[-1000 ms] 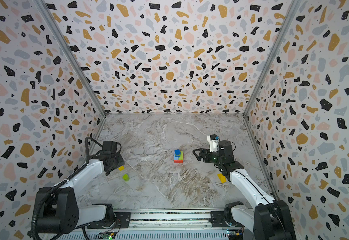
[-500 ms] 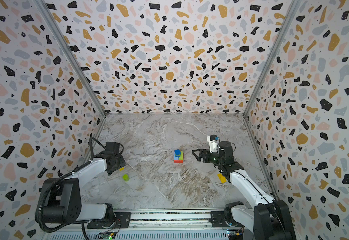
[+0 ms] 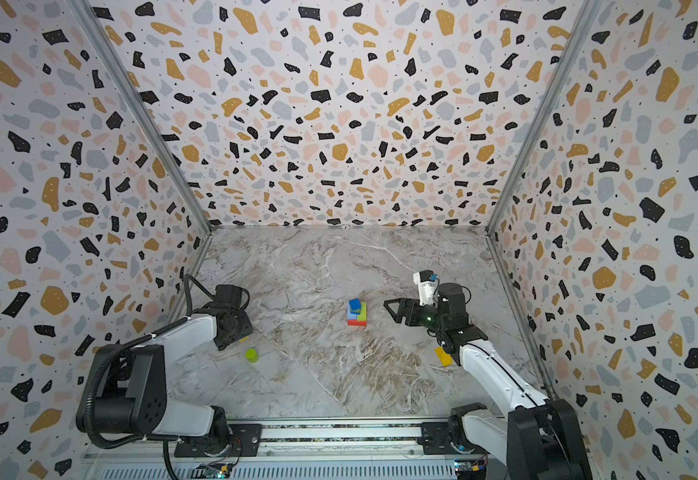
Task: Build the wood block tower
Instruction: 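Lower the left gripper onto the yellow cube and close on it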
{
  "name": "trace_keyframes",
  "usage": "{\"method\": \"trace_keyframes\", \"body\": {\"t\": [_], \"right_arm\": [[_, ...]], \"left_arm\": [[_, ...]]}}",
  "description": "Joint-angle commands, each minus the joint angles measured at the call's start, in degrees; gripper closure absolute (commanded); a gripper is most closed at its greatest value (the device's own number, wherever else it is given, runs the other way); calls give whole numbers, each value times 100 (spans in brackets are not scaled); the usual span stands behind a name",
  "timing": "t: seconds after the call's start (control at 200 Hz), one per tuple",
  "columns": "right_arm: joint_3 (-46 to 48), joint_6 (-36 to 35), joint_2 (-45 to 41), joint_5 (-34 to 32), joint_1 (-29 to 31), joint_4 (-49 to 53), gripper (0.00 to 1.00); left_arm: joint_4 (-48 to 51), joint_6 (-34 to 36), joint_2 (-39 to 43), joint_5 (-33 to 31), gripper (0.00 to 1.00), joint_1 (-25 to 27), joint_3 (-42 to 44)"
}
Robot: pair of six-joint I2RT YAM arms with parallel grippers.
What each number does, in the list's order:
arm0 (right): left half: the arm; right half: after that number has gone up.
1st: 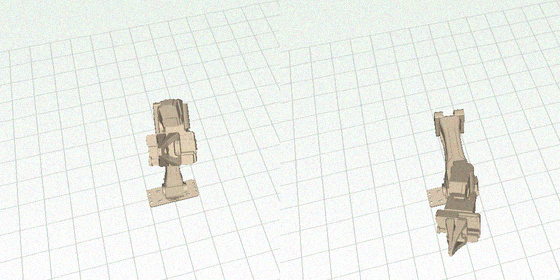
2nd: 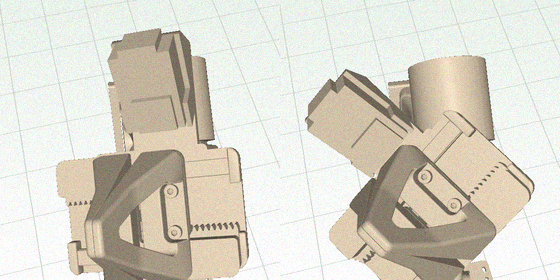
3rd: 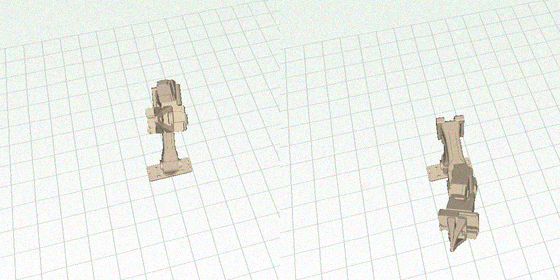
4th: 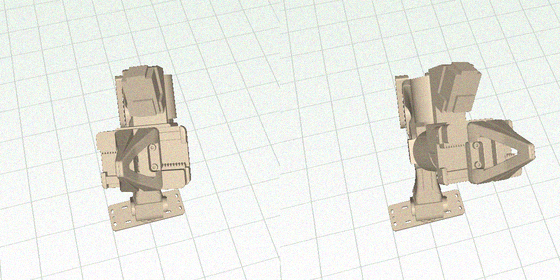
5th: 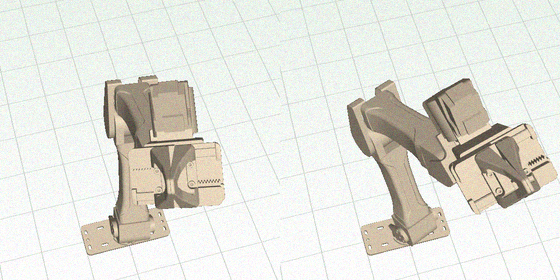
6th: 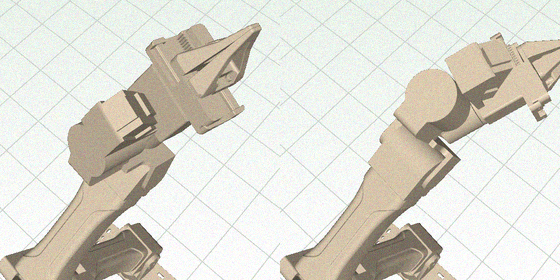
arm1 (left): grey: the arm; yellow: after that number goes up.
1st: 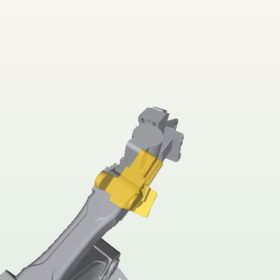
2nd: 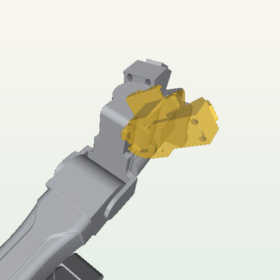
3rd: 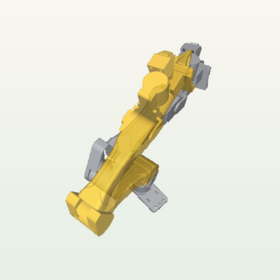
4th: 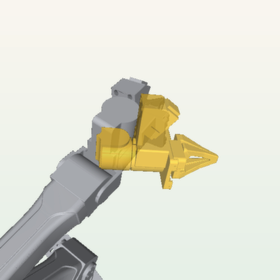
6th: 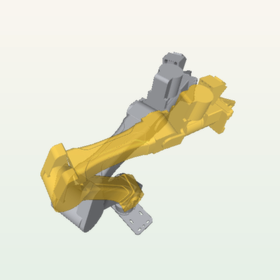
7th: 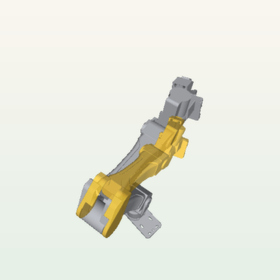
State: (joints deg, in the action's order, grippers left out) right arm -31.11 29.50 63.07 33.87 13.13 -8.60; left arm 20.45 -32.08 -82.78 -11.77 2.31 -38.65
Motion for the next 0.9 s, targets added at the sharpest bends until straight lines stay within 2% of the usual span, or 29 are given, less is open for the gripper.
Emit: {"method": "trace_keyframes", "body": {"t": [0.0,0.235,0.32,0.415,0.646,0.796,0.826,0.896], "right_arm": [[13,4,-20,50,-21,-54,13],[26,-5,-29,42,-20,-49,14],[24,-4,-16,50,-18,-62,13],[26,7,6,76,-29,-70,13],[35,38,113,100,-90,-70,11],[55,99,203,145,-165,-114,8],[64,113,222,160,-176,-120,0],[81,134,264,183,-218,-135,1]], "left_arm": [[-68,101,-112,-134,50,33,-50],[-29,109,-153,-194,59,68,-124],[1,122,-159,-159,67,68,-152],[61,131,-106,-159,72,77,-201],[481,323,61,-49,73,159,-557],[901,519,51,-169,72,502,-984],[974,537,23,-150,72,577,-1067],[1115,540,26,-199,72,781,-1227]]}}
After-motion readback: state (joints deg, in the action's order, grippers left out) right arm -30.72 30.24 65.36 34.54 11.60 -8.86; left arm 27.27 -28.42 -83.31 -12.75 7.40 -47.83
